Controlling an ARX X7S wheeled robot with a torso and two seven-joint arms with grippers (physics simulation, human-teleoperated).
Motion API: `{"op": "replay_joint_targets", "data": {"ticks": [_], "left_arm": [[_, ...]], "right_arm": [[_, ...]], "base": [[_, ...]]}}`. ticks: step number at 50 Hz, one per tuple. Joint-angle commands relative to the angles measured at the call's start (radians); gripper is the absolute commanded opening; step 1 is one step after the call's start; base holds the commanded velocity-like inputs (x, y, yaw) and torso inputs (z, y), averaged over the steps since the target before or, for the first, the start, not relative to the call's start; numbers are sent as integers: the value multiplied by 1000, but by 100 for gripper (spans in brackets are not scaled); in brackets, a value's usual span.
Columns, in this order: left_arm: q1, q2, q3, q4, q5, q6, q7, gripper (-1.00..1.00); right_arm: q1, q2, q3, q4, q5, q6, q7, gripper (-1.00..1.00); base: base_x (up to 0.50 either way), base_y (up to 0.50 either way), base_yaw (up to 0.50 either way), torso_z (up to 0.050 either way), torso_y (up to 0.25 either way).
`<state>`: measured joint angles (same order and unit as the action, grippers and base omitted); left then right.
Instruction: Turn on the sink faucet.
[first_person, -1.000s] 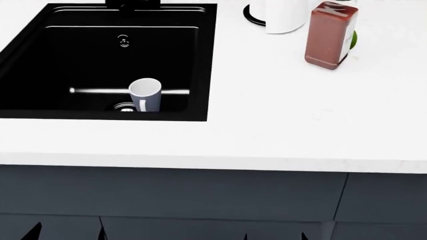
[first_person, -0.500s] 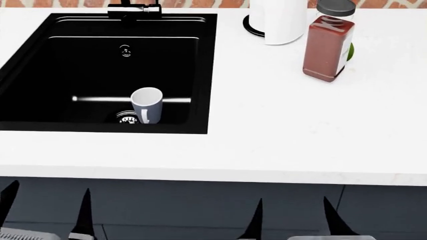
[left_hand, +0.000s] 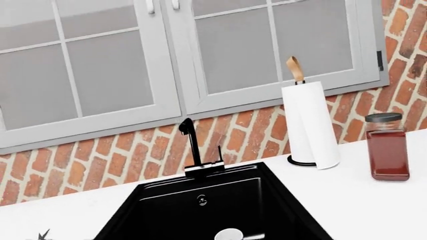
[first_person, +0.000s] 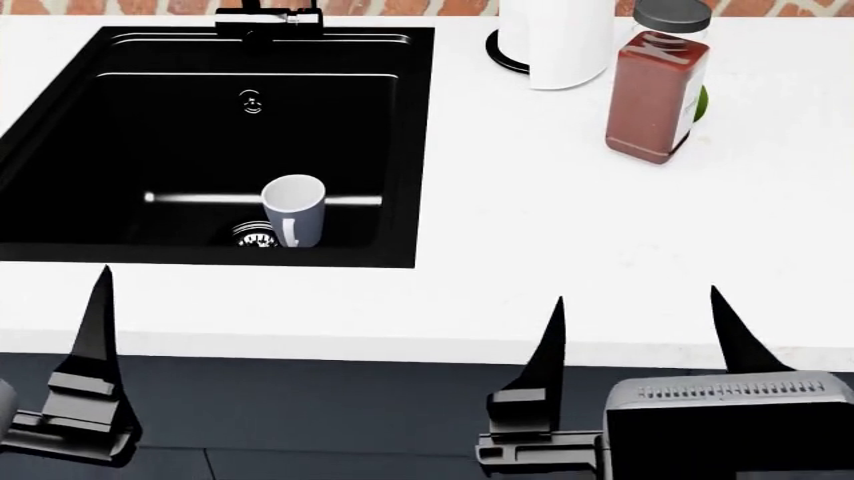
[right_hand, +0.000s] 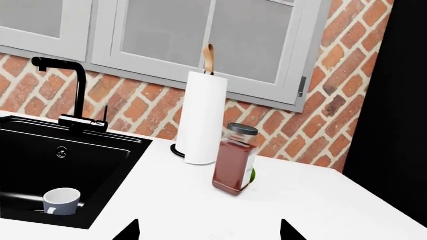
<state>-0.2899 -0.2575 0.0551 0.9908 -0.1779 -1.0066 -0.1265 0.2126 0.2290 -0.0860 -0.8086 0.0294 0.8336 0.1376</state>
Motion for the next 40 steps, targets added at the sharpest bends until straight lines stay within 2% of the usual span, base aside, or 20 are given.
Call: {"op": "replay_joint_targets", "data": {"ticks": [1,3,6,15,35,40], "left_arm": [[-160,-139,-52,56,-346,-147,-203,100],[-186,-176,-56,55,-435,-156,-270,100],[-189,-201,-58,52,-492,-143,-315,100],[-184,-219,-48,32,-513,-115,-334,100],[-251,-249,-82,43,-637,-166,-402,100],[-296,-253,-95,38,-693,-192,-429,100]], "right_arm": [[104,12,32,-117,-6,187,-20,100],[104,19,27,-136,-10,201,-17,100],[100,26,26,-142,-16,206,-12,100],[114,31,26,-154,-11,225,-14,100],[164,33,29,-191,0,285,-12,100],[206,34,28,-221,7,347,-14,100]], "base": [[0,0,0,50,0],[0,0,0,50,0],[0,500,0,50,0],[0,500,0,50,0],[0,500,0,50,0],[0,95,0,50,0]]}}
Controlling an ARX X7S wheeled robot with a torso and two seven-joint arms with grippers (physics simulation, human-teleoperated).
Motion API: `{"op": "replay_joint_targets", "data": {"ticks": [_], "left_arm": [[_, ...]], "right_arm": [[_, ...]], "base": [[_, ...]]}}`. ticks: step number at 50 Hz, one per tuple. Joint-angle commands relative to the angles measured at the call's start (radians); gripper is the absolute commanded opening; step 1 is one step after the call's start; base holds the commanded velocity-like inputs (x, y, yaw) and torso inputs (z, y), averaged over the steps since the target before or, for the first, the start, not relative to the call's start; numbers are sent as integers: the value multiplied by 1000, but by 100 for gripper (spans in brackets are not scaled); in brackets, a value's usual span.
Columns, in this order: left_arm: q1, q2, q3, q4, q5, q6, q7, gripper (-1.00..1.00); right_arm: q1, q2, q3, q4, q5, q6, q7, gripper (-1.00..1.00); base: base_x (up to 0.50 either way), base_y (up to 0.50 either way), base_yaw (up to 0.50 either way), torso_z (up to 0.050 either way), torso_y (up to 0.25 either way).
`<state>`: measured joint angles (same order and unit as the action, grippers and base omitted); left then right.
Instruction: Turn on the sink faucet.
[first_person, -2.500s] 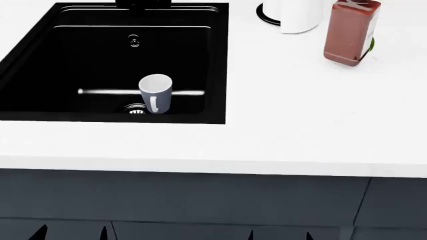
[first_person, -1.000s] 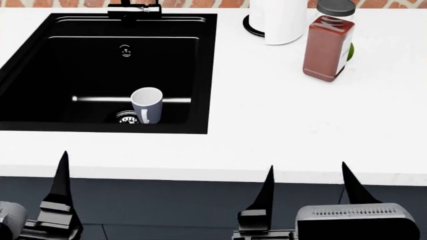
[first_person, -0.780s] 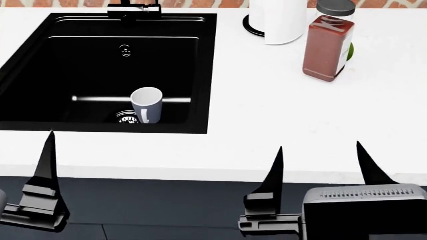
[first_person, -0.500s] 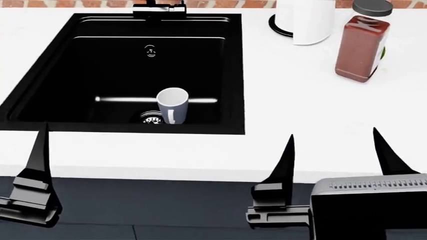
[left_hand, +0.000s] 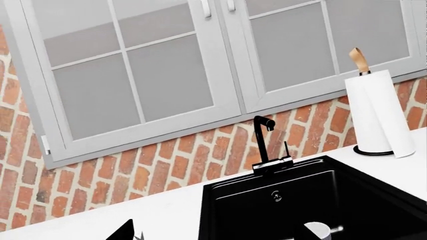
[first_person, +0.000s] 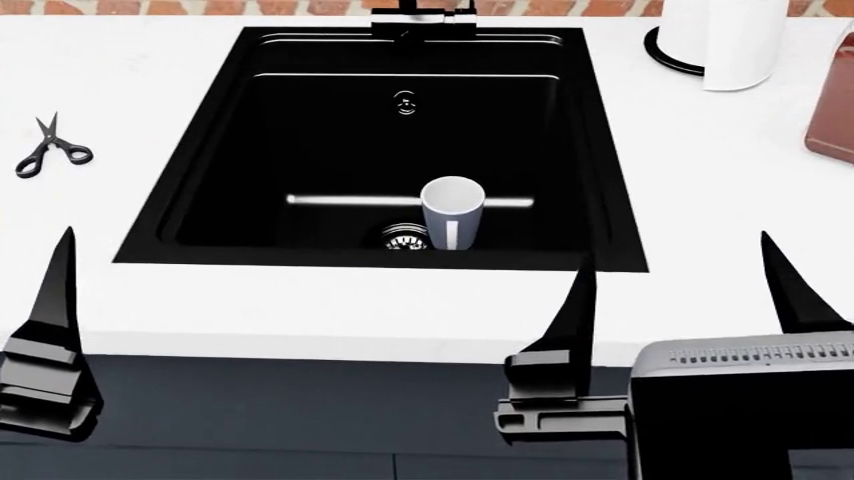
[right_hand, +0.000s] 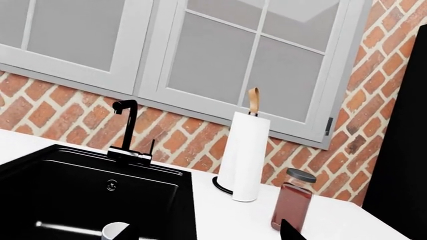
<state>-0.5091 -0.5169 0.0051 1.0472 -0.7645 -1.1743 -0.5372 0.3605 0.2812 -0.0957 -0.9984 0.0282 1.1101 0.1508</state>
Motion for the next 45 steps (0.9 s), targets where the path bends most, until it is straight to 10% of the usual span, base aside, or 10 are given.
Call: {"op": "replay_joint_targets", "data": {"ticks": [1,14,45], "left_arm": [[-87,5,-48,-19,-118,-32,-24,100],[-284,17,-96,-88,-309,-160,-90,100],[-474,-6,-133,-150,-574,-260,-250,100]], "right_arm": [[72,-15,33,-41,8,88,-26,100],[365,98,51,-47,401,321,218,100],[540,111,17,-30,590,430,362,100]], "base": [[0,0,0,50,0],[0,0,0,50,0],[443,0,0,50,0]]}}
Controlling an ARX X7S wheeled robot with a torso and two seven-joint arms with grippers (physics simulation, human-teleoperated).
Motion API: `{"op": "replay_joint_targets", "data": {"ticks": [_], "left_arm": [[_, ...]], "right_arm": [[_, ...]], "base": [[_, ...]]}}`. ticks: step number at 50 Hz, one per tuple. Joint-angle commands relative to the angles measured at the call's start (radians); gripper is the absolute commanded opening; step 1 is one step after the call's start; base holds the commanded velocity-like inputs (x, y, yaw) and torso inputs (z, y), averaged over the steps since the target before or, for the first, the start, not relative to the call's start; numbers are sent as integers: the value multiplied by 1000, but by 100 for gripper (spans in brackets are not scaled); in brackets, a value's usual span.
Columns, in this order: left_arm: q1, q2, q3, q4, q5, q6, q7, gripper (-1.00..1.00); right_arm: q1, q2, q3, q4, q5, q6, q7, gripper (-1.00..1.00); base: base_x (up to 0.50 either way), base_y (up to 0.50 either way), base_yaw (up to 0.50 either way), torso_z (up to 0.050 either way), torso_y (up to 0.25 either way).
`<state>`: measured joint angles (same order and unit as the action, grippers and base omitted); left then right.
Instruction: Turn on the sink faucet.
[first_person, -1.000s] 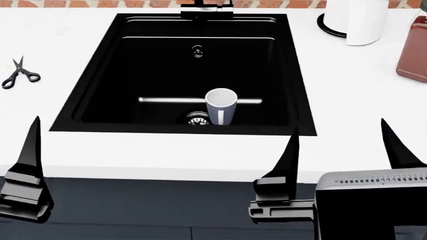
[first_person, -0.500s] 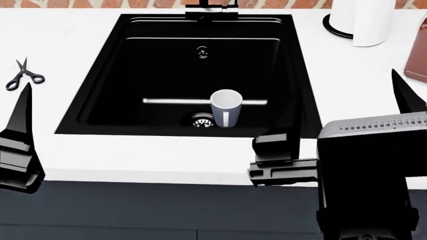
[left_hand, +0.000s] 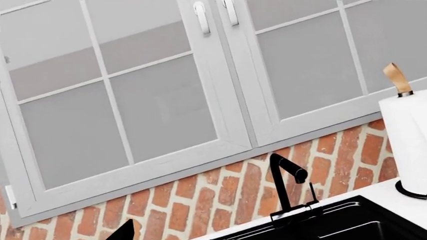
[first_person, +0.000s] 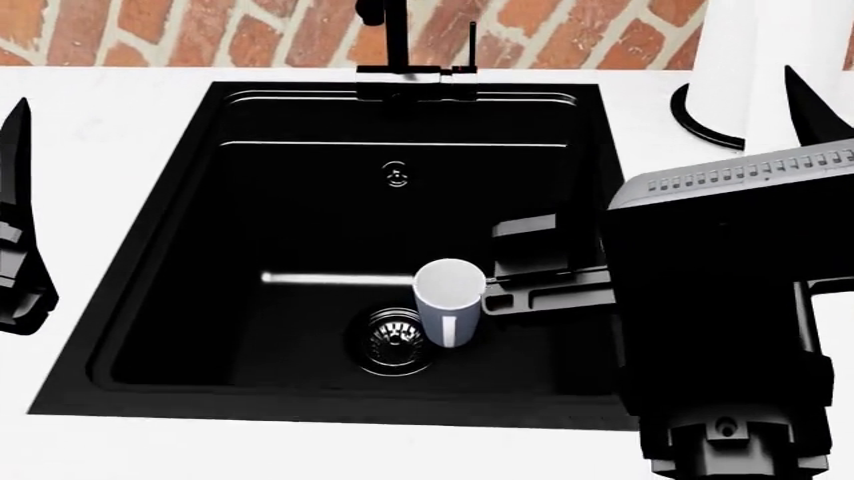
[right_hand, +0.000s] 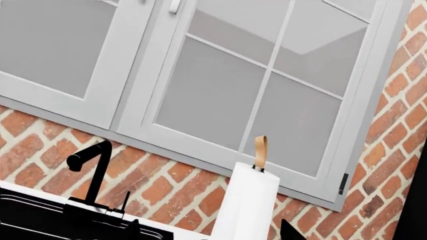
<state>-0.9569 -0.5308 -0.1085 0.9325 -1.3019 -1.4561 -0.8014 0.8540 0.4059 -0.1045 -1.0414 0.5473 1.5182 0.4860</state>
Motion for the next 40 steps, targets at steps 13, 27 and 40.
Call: {"op": "replay_joint_targets", "data": {"ticks": [13,27,40], "left_arm": [[-38,4,11,-40,-52,37,3,100],[-46,-9,32,-45,-72,53,-18,100],[-53,-19,55,-55,-72,64,-35,100]], "right_arm": [[44,-1,24,24,115,1,66,100],[54,7,34,29,166,-11,94,100],[43,22,32,40,193,-42,120,100]], "base": [[500,0,0,50,0],[500,0,0,50,0],[469,0,0,50,0]]}}
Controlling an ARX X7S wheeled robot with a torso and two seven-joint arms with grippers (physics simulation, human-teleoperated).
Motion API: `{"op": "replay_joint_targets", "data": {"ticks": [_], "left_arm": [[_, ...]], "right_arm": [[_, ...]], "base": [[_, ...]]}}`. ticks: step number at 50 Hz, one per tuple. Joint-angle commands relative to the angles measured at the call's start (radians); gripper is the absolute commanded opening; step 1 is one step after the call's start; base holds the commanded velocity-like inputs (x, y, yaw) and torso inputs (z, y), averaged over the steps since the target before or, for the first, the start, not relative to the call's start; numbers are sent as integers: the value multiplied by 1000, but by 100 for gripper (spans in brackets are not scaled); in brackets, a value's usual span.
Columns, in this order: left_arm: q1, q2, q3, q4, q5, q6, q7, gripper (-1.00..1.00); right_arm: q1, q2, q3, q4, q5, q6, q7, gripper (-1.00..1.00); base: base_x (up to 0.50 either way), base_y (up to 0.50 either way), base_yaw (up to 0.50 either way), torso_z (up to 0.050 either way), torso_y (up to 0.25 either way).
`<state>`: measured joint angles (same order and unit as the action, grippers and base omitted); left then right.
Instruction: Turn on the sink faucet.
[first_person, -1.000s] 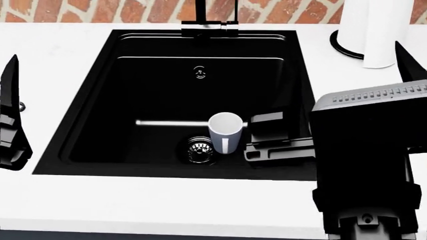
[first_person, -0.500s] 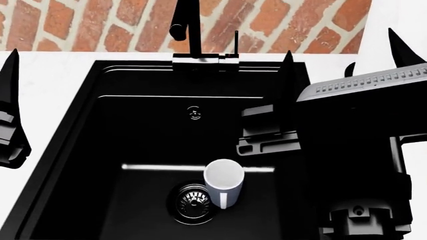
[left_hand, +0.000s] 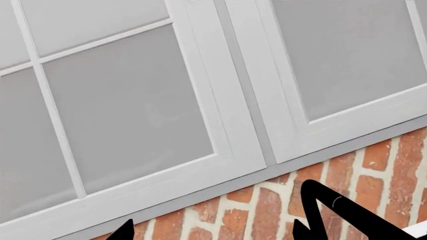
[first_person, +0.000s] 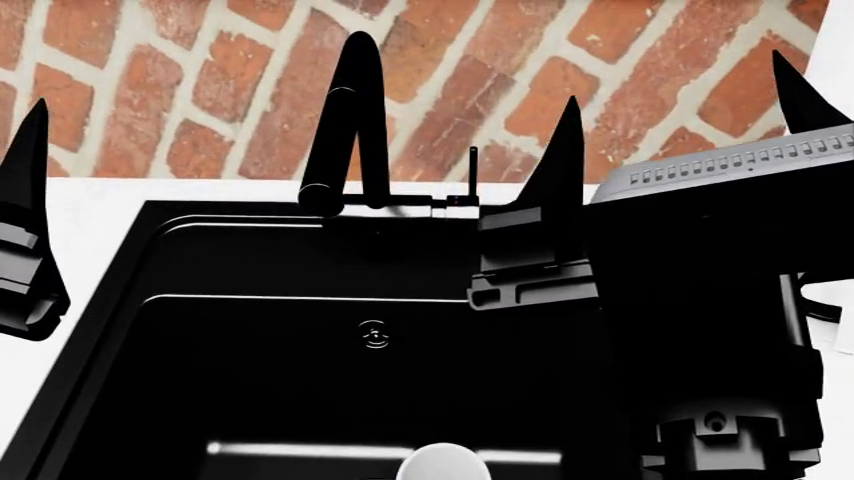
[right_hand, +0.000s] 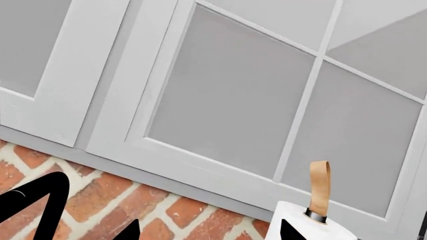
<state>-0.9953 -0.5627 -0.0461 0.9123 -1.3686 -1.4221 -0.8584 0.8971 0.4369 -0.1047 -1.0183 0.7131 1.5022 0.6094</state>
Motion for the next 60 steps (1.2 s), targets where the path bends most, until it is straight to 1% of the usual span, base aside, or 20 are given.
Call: {"op": "replay_joint_targets", "data": {"ticks": [1,7,10,12,19,25,30,35,41,46,49,56,60], "left_arm": [[-15,12,-9,-36,-8,32,20,100],[-10,-1,-12,-30,-12,42,15,100],[8,-5,-9,-27,13,54,29,100],[8,-5,-1,-32,21,55,31,100],[16,-14,26,-41,52,61,49,100],[28,-20,38,-44,73,76,65,100],[37,-28,39,-46,77,86,70,100],[45,-33,42,-44,81,94,74,100],[46,-37,51,-44,83,100,75,100],[46,-41,58,-46,87,105,77,100],[55,-44,66,-48,108,115,89,100],[65,-45,86,-53,137,133,109,100],[68,-49,87,-54,136,137,109,100]], "right_arm": [[6,-11,35,15,33,-20,-2,100],[1,3,1,28,28,-35,20,100],[5,-1,5,44,32,-49,20,100],[7,-24,35,85,49,-85,-9,100],[27,-55,-67,338,-30,-287,-115,100],[90,-85,-151,498,-86,-366,-164,100],[135,-109,-178,605,-101,-398,-198,100],[181,-123,-197,683,-109,-404,-219,100],[220,-136,-254,813,-152,-444,-250,100],[253,-157,-269,898,-156,-459,-277,100],[287,-161,-297,946,-165,-442,-291,100],[349,-176,-288,1024,-132,-387,-324,100],[387,-174,-306,1053,-130,-357,-338,100]], "base": [[395,0,0,50,0],[374,0,0,50,0],[1,0,0,0,0],[0,0,0,0,0],[0,0,0,0,0],[0,0,0,0,0],[0,0,0,0,0],[0,0,0,0,0],[0,0,0,0,0],[0,0,0,0,0],[0,0,0,0,0],[0,0,0,0,0],[0,0,0,0,0]]}}
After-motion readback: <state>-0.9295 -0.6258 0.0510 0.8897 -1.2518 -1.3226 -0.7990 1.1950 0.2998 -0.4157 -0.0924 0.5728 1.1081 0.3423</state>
